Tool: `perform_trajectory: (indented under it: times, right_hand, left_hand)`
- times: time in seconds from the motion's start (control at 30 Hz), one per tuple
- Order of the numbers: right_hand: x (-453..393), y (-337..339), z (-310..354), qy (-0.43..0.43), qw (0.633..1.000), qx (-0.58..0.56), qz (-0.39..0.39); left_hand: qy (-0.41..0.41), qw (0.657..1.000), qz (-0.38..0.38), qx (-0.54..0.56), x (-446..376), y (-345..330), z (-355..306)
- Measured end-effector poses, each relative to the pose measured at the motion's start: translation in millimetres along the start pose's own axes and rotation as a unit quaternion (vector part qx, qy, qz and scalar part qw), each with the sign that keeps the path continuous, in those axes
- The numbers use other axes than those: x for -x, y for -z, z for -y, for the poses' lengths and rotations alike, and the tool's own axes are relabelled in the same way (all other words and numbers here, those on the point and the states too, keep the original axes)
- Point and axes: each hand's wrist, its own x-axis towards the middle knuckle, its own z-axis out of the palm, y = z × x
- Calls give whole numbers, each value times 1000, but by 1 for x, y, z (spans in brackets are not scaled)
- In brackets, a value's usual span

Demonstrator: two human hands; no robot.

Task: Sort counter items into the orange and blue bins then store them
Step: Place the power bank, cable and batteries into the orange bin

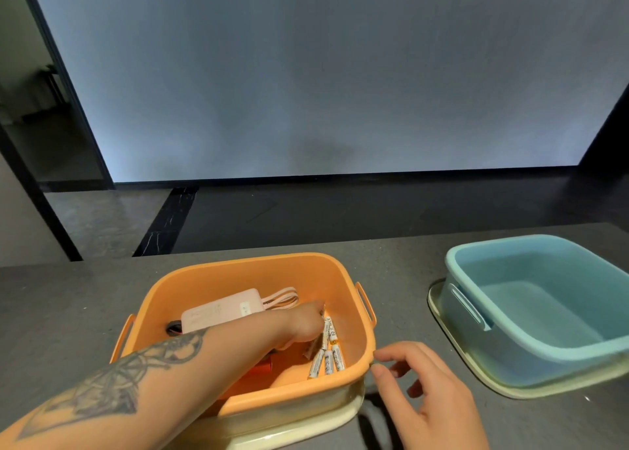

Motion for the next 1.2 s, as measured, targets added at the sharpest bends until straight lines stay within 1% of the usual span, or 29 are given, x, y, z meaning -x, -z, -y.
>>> perform_trajectory:
  times: [0.1,0.2,0.27,0.37,0.43,0.53,0.6,0.67,0.77,0.97,1.2]
  right_hand:
    - [0,3,-1,-5,1000,1,4]
    - [2,5,-2,-8,1000,2,0]
    - [3,5,-3,-11,1000,3,0]
    - [5,1,-3,-10,1000,-2,-9]
    - [6,0,-3,-9,1000,-1,-4]
    - [6,1,-5,-8,1000,1,-8]
    - [6,3,-8,-13,1000,4,-20]
    - [6,4,-9,-13,1000,4,-24]
    - [6,2,-8,-12,1000,4,-20]
    - [7,0,-7,-10,1000,4,-13]
    - [7,2,-8,-7,1000,-4,-17]
  left_hand:
    - [-20,999,-11,-39,3,3,-2]
    - [-50,990,6,-131,7,9,1]
    - [-71,973,18,-219,9,12,3]
    - [-103,937,5,-333,10,15,5]
    - [-115,923,1,-367,9,14,7]
    - [-108,909,17,-403,7,14,10]
    - [-98,907,28,-409,5,15,10]
    - [-86,914,41,-393,4,17,8]
    - [-90,919,51,-381,4,19,5]
    - [-112,914,55,-386,4,17,4]
    - [-109,912,30,-394,3,13,3]
